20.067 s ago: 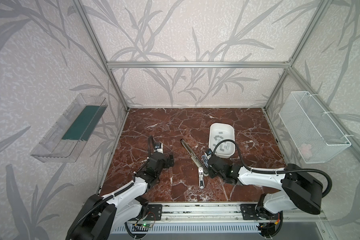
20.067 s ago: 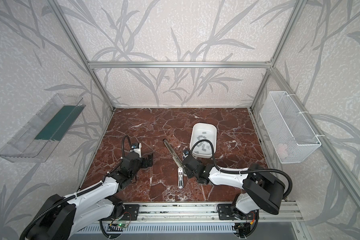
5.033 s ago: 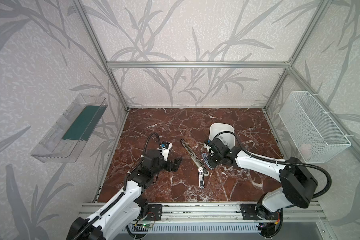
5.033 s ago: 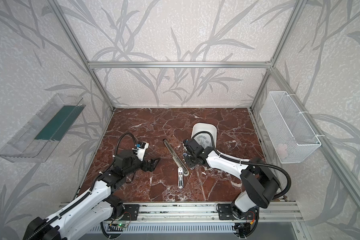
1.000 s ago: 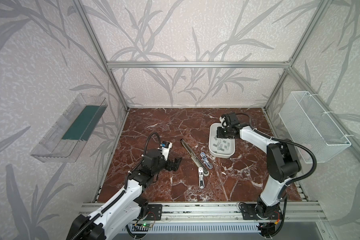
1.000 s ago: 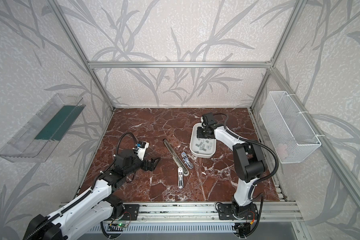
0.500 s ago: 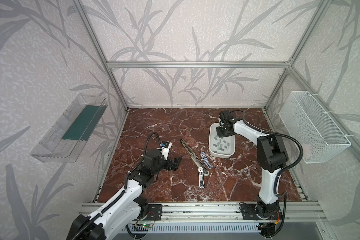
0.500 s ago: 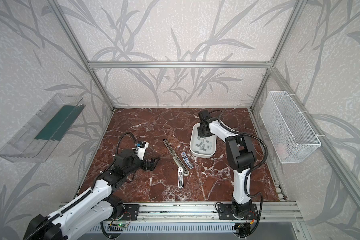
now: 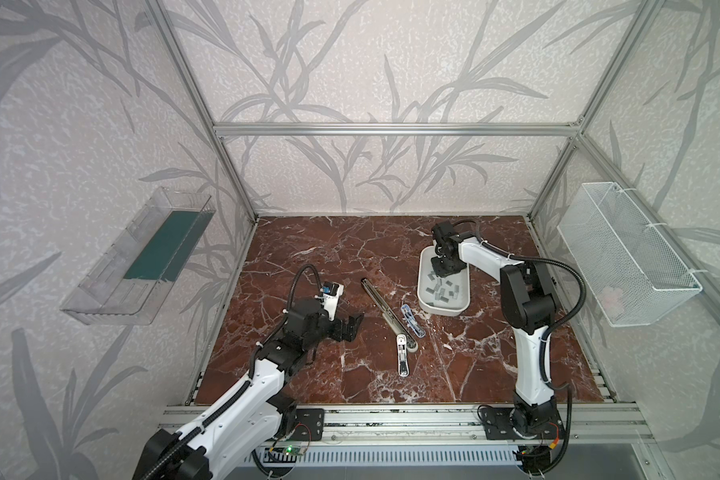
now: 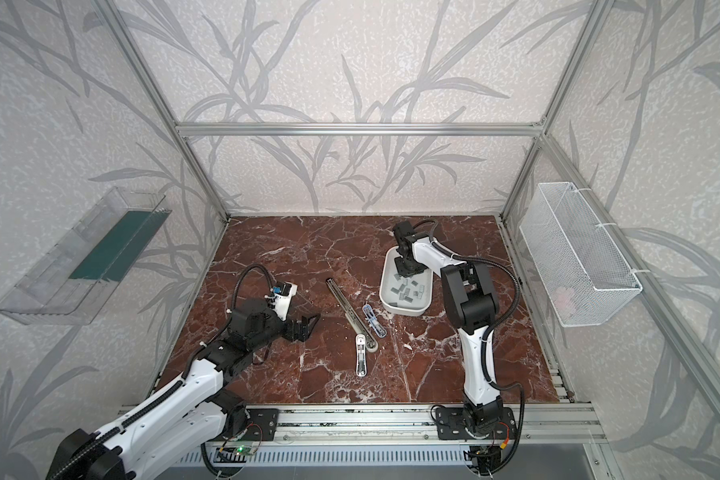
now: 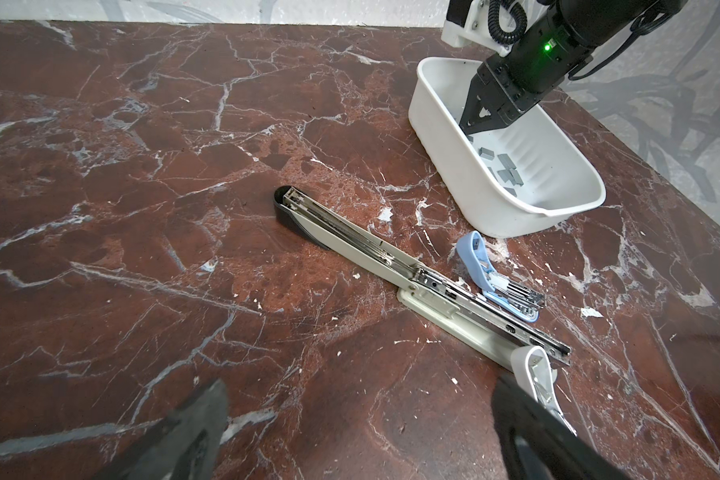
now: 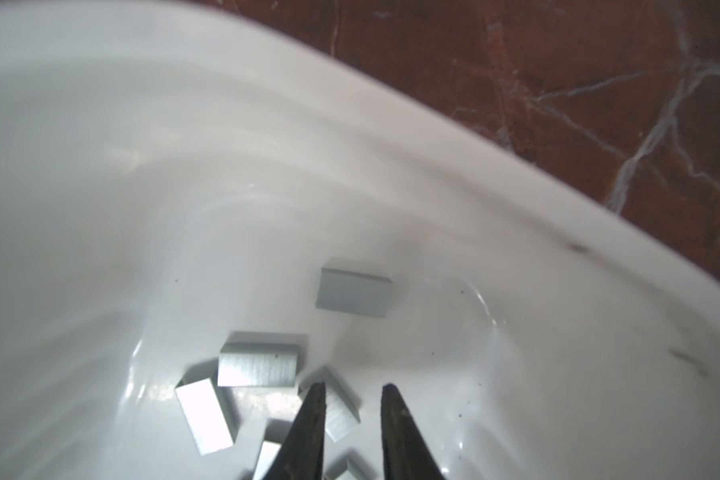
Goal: Load the staples into the stapler
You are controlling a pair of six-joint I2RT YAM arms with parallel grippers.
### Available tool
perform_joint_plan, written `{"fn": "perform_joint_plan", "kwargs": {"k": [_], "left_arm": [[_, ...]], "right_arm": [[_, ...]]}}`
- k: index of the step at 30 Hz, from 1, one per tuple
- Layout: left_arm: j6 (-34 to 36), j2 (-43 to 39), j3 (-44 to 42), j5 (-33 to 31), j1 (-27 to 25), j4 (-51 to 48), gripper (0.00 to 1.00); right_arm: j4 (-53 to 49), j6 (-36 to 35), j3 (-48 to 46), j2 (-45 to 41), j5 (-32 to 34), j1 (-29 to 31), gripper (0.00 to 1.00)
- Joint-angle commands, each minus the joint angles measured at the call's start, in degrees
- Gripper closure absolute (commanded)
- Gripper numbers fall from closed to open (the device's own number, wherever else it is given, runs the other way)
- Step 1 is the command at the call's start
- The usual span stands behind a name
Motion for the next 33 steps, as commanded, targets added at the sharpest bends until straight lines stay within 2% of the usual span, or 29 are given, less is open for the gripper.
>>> {"fn": "perform_joint_plan", "kwargs": {"k": [1,7,20,22,27,33], "left_arm": [[0.5,-0.1,-0.5,-0.2,0.3,1.2,0.01],[0.5,-0.2,-0.5,-0.1,0.2,1.2,0.01],[0.5,-0.5,-0.5,0.0,0.3,1.0,0.01],[0.5,-0.5,-0.5,0.1,0.2,1.0,0.01],[0.5,-0.5,-0.5,0.1,0.2,1.0,0.01],[0.6,-0.6,-0.5,0.2,0.3,0.9,0.01]], "right_arm": [[-1.3,-0.6,0.4,0.0,-0.8,-0.1,0.74],[1.4,-0.9,-1.9,-2.1,-4.0,-0.1,0.69],[-0.4,-0.1,0.0,0.3,-2.0,-0.6,0.67],[-1.5,0.1,1.1,1.1,-2.1,-0.8,0.71],[-1.8,0.1,1.5,1.6,-3.8,-1.4,0.75],[-2.2,0.1,1.9,2.0,-4.8,-1.9,0.76]]}}
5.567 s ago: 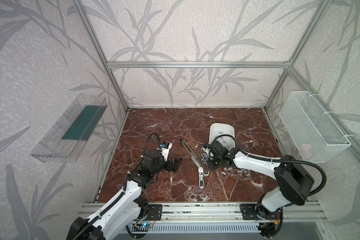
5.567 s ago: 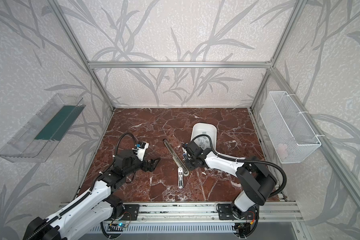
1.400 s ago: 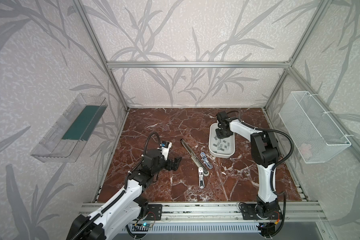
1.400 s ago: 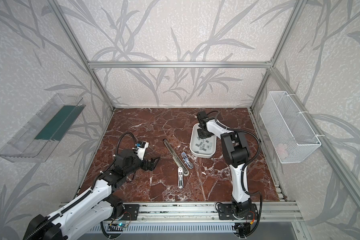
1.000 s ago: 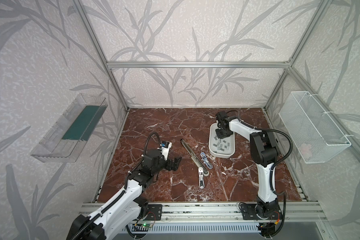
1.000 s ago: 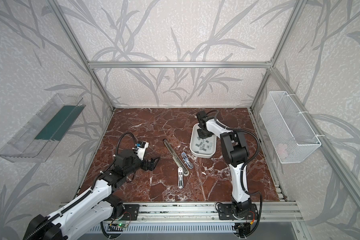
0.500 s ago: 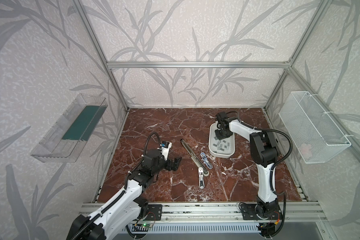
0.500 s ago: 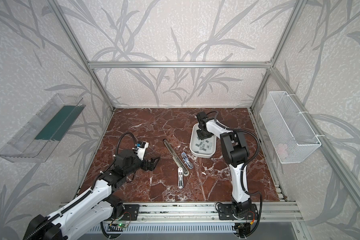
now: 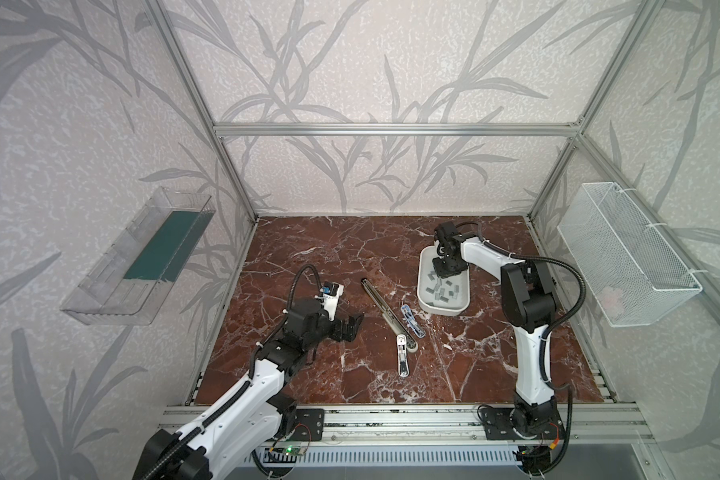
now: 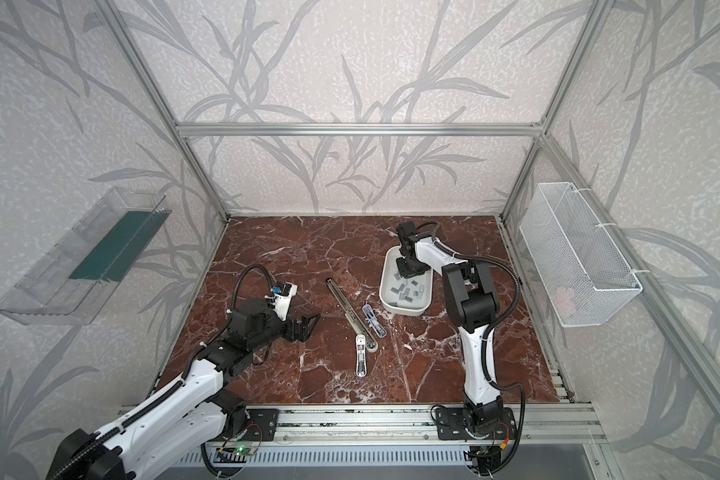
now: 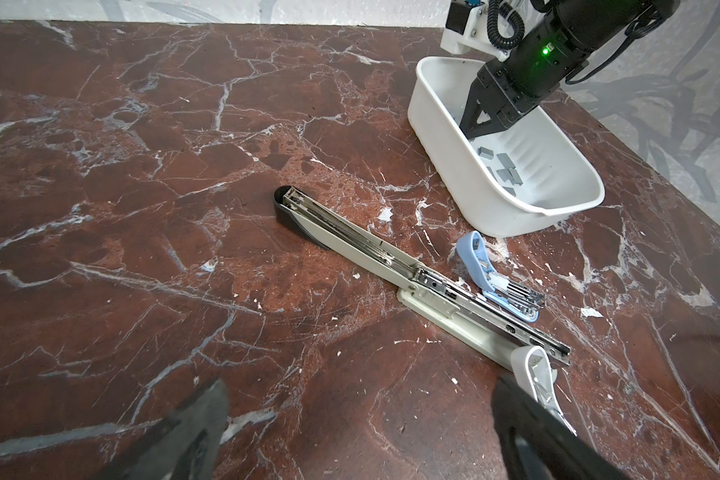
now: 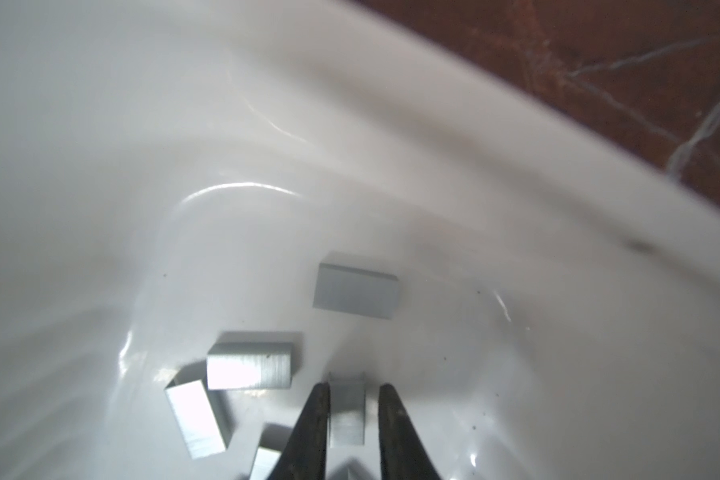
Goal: Load the staples into the stapler
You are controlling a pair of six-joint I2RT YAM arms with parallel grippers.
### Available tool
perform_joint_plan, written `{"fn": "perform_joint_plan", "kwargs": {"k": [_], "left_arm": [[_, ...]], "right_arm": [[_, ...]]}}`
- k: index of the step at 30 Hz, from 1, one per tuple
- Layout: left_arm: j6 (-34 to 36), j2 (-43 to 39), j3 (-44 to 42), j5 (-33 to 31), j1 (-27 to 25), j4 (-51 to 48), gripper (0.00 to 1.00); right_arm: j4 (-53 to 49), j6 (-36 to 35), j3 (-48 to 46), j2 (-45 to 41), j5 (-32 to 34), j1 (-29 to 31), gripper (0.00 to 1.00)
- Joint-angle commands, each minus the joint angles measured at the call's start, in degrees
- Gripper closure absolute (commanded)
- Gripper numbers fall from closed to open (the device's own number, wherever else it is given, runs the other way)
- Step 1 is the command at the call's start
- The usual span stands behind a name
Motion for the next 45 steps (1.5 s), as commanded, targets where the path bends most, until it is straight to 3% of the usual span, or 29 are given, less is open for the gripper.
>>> {"fn": "perform_joint_plan", "kwargs": {"k": [1,18,31,34,37,45], "left_arm": [[0.5,-0.6,-0.5,0.1,0.3,0.9,0.01],[0.5,-0.8,-0.6,0.1,0.2,0.8,0.01],[0.5,-0.7,-0.6,0.1,0.3,0.9,0.01],[0.5,-0.5,-0.6,0.0,0.2,1.0,0.01],[0.2,0.0,-0.5,-0.3,0.3,0.9,0.01],[-0.8,0.6,-0.1,-2.5,0.3,0.1,0.01]], "right_arm": [[-2.1,0.2,2.0,1.3,-0.9,-0.2,0.77],[-4.0,0.0,4.6,3.4,-1.2,-0.2,0.77],[-3.7,0.5,3.5,2.4,-0.6,-0.1,0.88],[-3.5,0.8,1.0,-1.5,-0.9,1.4,0.89],[-4.2,0.7,-2.1,-8.8,4.8,5.5,0.89],[-2.1,3.2,-15.4,-29.1,1.3,13.9,0.87]]}}
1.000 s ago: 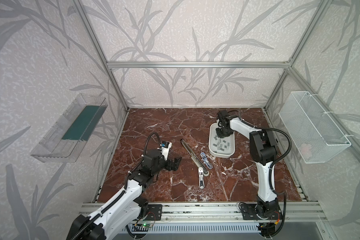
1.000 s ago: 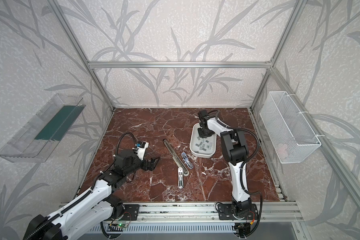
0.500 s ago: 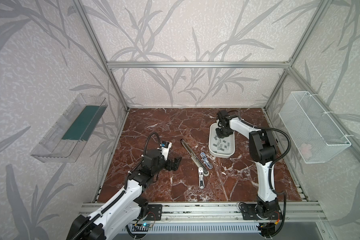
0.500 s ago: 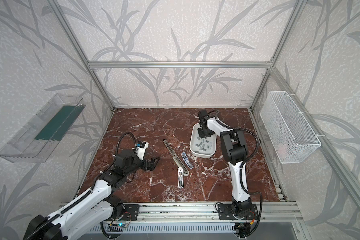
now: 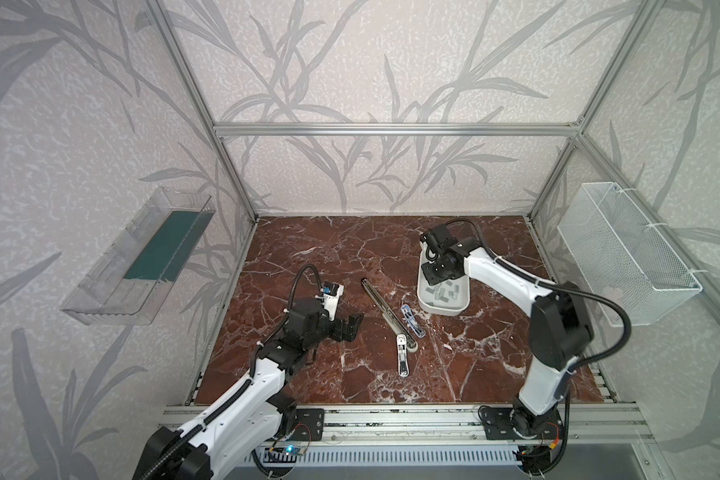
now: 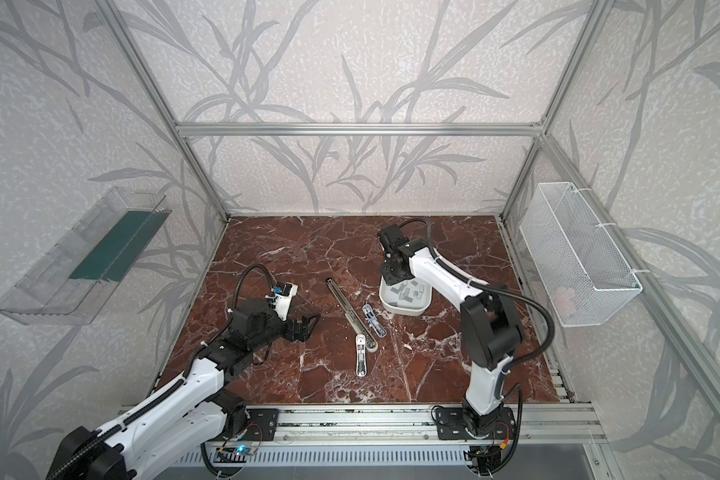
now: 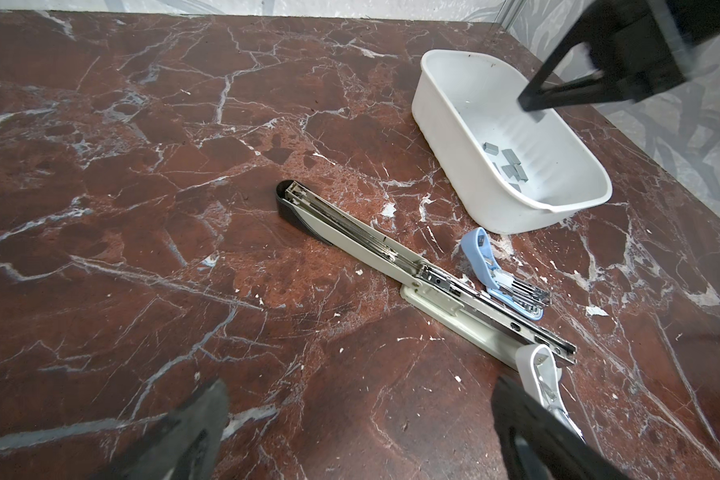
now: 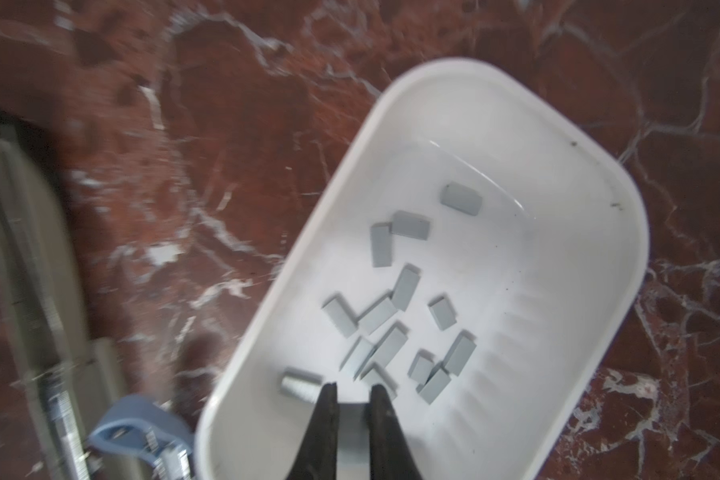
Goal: Load the staples into the stapler
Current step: 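Move the right gripper back over the open blue stapler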
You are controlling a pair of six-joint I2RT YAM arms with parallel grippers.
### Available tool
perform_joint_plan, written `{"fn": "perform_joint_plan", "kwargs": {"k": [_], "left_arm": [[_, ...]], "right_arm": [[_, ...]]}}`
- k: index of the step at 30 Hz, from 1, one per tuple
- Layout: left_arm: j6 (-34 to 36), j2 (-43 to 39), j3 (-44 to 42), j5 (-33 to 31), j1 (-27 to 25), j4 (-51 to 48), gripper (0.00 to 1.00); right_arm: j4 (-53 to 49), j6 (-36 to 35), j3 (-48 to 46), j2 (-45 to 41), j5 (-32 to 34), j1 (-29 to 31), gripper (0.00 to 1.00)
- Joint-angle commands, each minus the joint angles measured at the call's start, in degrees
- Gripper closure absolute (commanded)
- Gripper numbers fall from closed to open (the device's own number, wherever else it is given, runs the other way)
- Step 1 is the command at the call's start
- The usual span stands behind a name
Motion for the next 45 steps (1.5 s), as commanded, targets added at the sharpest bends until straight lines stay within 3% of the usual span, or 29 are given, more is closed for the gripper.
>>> {"fn": "perform_joint_plan", "kwargs": {"k": [1,9,16,34,45], "left_arm": [[-0.9,-0.3,-0.2,-2.3,0.2,-0.1,0.01],[-1.5,-3.7,-1.7,-3.4,0.2,-0.2,0.01],[-1.7,-2.3,-1.7,-3.6,0.2,0.4,0.01],[-1.4,-0.5,-1.2,-2.7,0.2,0.7,0.01],[-1.2,-0.5,-1.1,-2.2,0.2,0.7,0.01]], "right_arm": [[0.9,2.1,-5.5,-6.7,-2.1,1.8,0.87],[9.0,7.8,-17.5,-16.3,-9.1,8.0,0.87],[15.9,9.7,-25.1,-16.4,-7.4,15.1,0.87],[17.5,8.9,-24.3,-5.7,-5.5,15.1,0.89],[16.4,8.1,-23.5,-4.1,-2.7,15.1,0.90]]}}
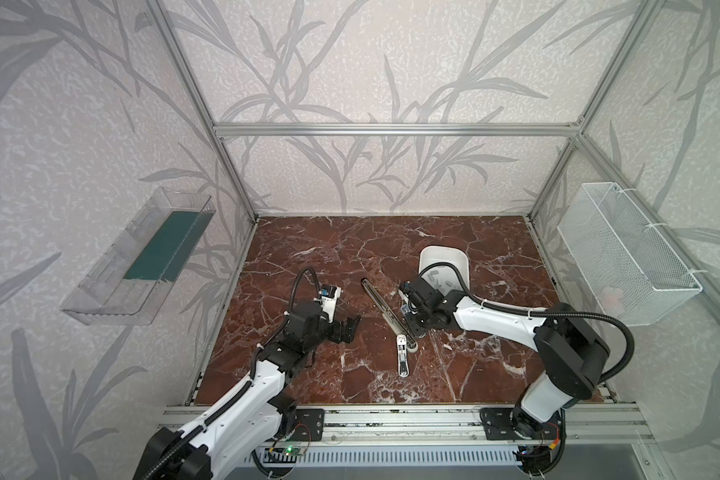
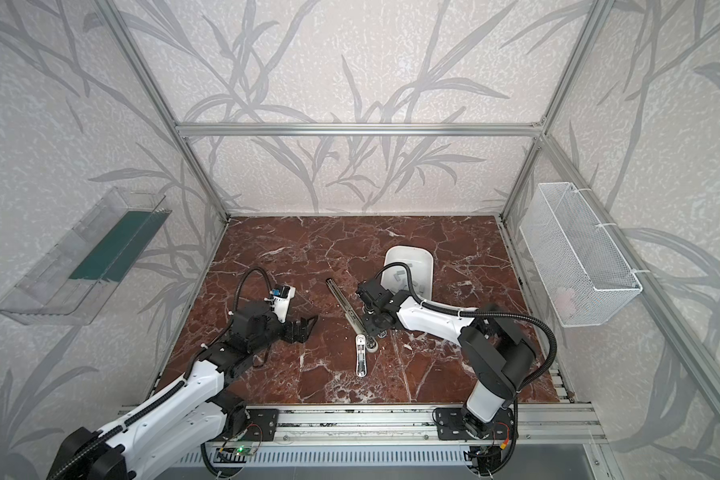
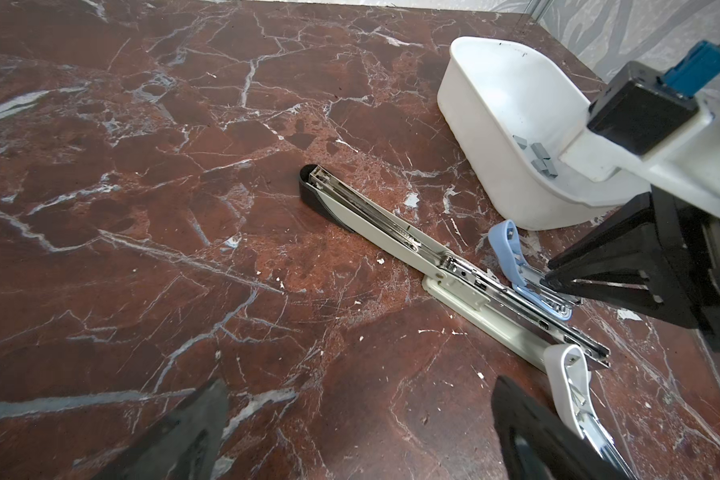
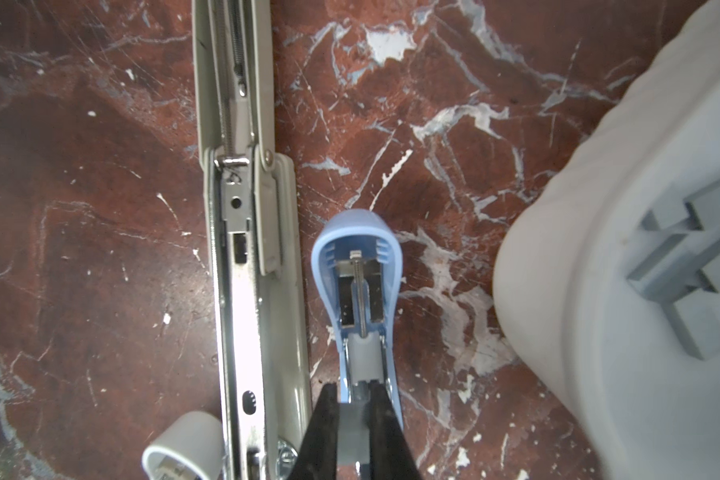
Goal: Load the staples into the stapler
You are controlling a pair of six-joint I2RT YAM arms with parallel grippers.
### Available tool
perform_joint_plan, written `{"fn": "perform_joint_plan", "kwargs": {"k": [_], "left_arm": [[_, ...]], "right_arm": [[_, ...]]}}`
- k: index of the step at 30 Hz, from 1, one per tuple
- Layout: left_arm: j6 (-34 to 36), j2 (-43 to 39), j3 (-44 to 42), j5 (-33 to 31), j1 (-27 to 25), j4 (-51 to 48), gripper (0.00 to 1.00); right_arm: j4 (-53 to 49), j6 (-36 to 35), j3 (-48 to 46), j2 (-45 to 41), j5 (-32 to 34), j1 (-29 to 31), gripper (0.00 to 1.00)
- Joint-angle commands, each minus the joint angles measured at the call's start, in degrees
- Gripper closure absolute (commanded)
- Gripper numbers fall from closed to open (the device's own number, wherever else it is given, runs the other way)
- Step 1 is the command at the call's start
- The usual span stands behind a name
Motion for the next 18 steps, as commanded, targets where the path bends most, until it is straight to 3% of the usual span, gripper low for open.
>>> {"fn": "perform_joint_plan", "kwargs": {"k": [1,18], "left_arm": [[0.0,-0.1,0.4,0.3,0.2,0.7,0.01],[0.1,-0.1,0.3,0.3,0.2,0.7,0.01]], "right_arm": [[-1.0,-0.7,1.6,0.7,1.4,-0.1,0.90],[-1.7,-1.9,2.3,2.0,2.2,-0.2,0.91]]}}
